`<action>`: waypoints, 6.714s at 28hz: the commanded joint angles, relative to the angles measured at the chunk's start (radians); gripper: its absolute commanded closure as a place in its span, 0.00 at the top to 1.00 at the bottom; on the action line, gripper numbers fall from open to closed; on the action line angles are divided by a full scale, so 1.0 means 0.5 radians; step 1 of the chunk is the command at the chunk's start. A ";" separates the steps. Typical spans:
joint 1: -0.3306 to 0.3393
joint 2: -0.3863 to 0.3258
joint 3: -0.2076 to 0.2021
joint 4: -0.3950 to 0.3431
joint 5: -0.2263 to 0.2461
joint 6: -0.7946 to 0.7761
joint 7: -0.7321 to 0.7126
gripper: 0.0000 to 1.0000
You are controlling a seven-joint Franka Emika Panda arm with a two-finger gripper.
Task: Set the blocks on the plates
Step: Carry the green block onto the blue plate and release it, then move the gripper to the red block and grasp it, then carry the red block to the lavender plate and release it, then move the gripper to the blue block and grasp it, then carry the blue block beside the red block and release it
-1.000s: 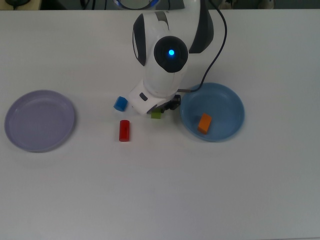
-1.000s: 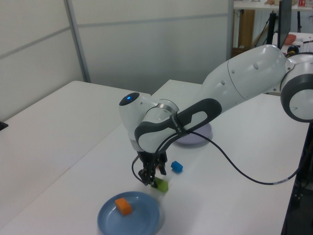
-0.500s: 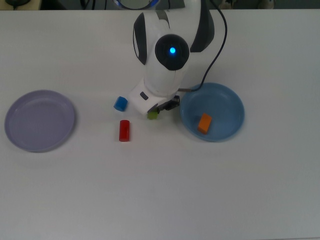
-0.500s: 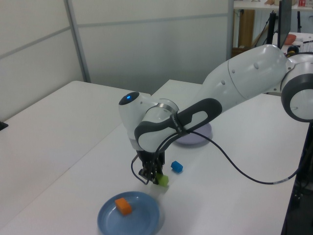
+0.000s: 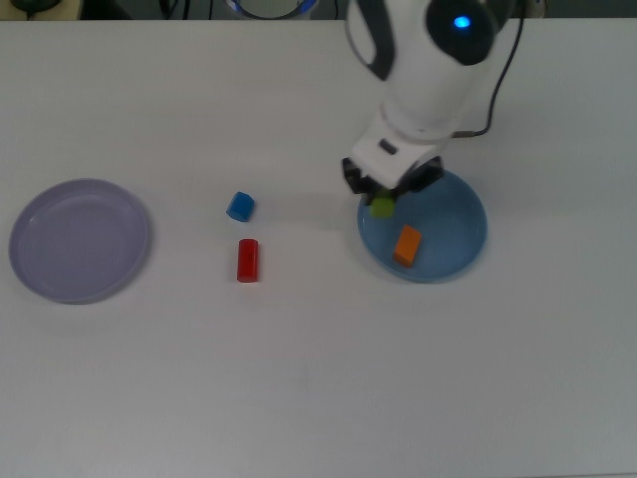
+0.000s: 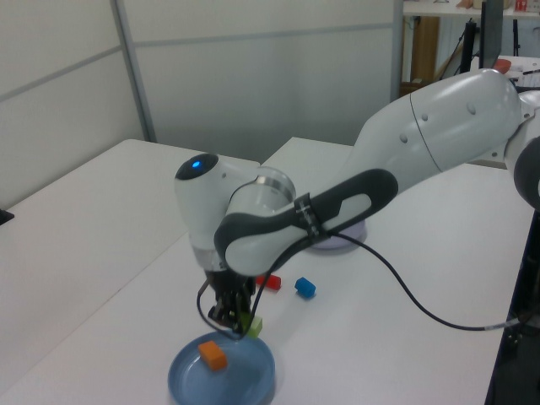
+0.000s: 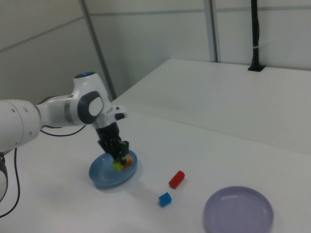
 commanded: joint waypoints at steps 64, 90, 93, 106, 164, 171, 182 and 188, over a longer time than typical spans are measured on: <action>-0.477 0.267 -0.229 0.018 -0.073 0.485 -0.118 0.11; -1.051 0.298 -0.225 0.153 0.010 0.497 -0.648 0.20; -1.045 0.326 -0.225 0.153 -0.011 0.497 -0.661 0.27; -1.045 0.295 -0.219 0.153 0.142 0.485 -0.642 0.96; -0.839 -0.003 -0.219 -0.053 0.219 0.307 -0.654 0.02; -1.002 0.052 -0.219 0.006 0.225 0.310 -0.866 0.03; -1.137 0.270 -0.219 0.184 0.231 0.377 -0.915 0.07; -1.158 0.267 -0.219 0.184 0.237 0.377 -0.918 0.29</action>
